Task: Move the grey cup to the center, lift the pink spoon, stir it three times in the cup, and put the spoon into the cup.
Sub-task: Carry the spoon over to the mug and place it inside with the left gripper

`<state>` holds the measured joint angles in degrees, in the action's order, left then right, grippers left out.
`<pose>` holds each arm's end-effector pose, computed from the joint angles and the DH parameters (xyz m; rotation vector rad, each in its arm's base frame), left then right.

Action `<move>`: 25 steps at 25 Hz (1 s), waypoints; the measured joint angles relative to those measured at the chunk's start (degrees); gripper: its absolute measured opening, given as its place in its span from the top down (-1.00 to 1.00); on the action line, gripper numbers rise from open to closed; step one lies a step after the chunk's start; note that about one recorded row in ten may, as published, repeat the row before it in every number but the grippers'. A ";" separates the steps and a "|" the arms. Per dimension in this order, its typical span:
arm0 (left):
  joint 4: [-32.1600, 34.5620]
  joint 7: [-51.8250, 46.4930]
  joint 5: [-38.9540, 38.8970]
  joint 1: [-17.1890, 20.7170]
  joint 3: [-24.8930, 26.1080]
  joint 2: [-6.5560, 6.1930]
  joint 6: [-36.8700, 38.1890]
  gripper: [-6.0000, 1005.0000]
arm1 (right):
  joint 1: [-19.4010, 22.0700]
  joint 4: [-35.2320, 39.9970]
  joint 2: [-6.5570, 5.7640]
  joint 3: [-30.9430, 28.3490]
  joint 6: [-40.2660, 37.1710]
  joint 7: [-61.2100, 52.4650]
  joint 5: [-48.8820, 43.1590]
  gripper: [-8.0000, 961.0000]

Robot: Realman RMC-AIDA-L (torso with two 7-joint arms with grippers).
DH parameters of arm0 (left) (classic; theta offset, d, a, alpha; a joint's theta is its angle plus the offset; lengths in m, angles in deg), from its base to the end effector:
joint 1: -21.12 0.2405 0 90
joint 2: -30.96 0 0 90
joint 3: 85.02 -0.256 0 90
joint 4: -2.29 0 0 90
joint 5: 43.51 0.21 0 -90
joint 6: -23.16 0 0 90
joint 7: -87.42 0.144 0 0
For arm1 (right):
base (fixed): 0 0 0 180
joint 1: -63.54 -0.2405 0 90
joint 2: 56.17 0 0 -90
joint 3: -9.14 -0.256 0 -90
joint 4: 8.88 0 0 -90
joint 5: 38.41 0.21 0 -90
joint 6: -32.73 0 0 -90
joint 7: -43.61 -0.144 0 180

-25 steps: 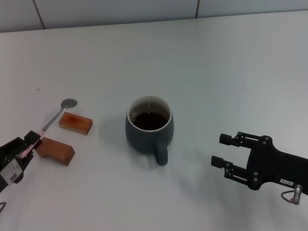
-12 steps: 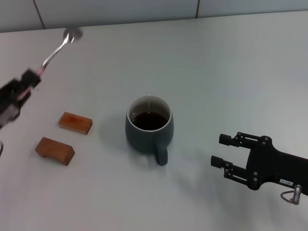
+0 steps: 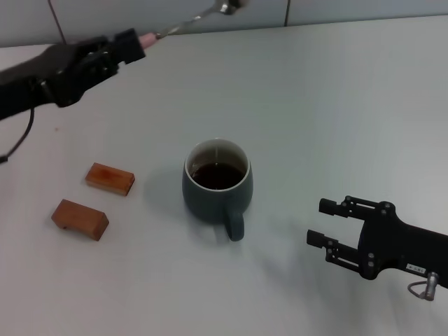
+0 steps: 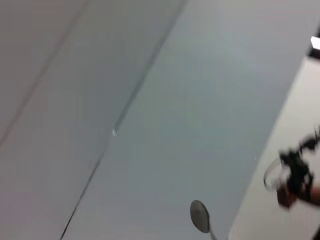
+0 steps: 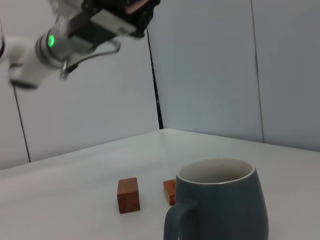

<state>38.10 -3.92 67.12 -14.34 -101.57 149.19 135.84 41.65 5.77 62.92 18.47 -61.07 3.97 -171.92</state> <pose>-0.2212 0.3222 0.0603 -2.6031 -0.7290 -1.4030 0.3218 0.2323 -0.0440 -2.5802 0.4340 0.8414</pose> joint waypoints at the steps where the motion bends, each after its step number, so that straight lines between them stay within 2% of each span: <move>1: 3.23 -0.10 -0.55 -0.63 -2.31 0.00 0.05 0.74 | 0.04 -0.06 0.00 0.01 0.01 0.00 0.00 -0.22; 4: 11.93 -0.71 -1.81 -1.06 -9.29 0.01 -0.19 0.74 | 0.22 -0.15 0.00 -0.02 0.02 0.00 -0.02 -0.22; 5: 17.82 -1.15 -2.15 -0.95 -13.32 0.02 -0.58 0.74 | 0.27 -0.16 0.00 -0.06 0.03 0.00 -0.04 -0.22; 7: 22.15 -1.68 -2.11 -0.75 -15.75 0.02 -1.03 0.74 | 0.31 -0.16 0.00 -0.19 0.03 0.00 -0.05 -0.22; 8: 26.86 -2.55 -1.79 -0.43 -18.14 -0.04 -1.77 0.74 | 0.31 -0.16 0.00 -0.23 0.03 0.00 -0.06 -0.22; 9: 26.86 -2.55 -1.79 -0.43 -18.14 -0.04 -1.77 0.74 | 0.31 -0.15 0.00 -0.27 0.03 0.00 -0.07 -0.22; 10: 33.72 -4.04 -0.13 -0.05 -21.20 -0.17 -2.41 0.74 | 0.30 -0.10 -0.03 -0.28 0.03 0.00 -0.08 -0.22; 13: 39.73 -5.61 3.15 0.01 -23.82 -0.21 -2.54 0.74 | 0.26 0.00 -0.05 -0.29 0.07 0.00 -0.09 -0.23; 14: 39.73 -5.61 3.15 0.01 -23.82 -0.21 -2.54 0.74 | 0.23 0.02 -0.05 -0.29 0.09 0.00 -0.08 -0.23; 15: 44.84 -7.30 7.33 -0.11 -26.68 -0.17 -2.54 0.74 | 0.19 0.04 -0.06 -0.29 0.11 -0.02 -0.09 -0.23; 19: 50.71 -10.10 12.41 -0.29 -31.86 -0.06 -2.37 0.74 | 0.22 0.12 -0.08 -0.29 0.17 -0.07 -0.09 -0.23; 20: 50.71 -10.10 12.41 -0.29 -31.86 -0.06 -2.37 0.74 | 0.27 0.12 -0.08 -0.29 0.21 -0.07 -0.09 -0.23; 22: 55.81 -13.00 16.54 -0.27 -37.36 0.03 -2.03 0.74 | 0.30 0.12 -0.09 -0.28 0.21 -0.08 -0.09 -0.22; 25: 56.79 -13.77 17.44 -0.31 -38.83 0.05 -1.97 0.74 | 0.29 0.03 -0.09 -0.28 0.21 -0.09 -0.09 -0.22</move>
<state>94.89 -17.68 84.56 -14.65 -140.40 149.25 133.88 41.94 5.80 62.83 18.19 -60.86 3.88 -172.01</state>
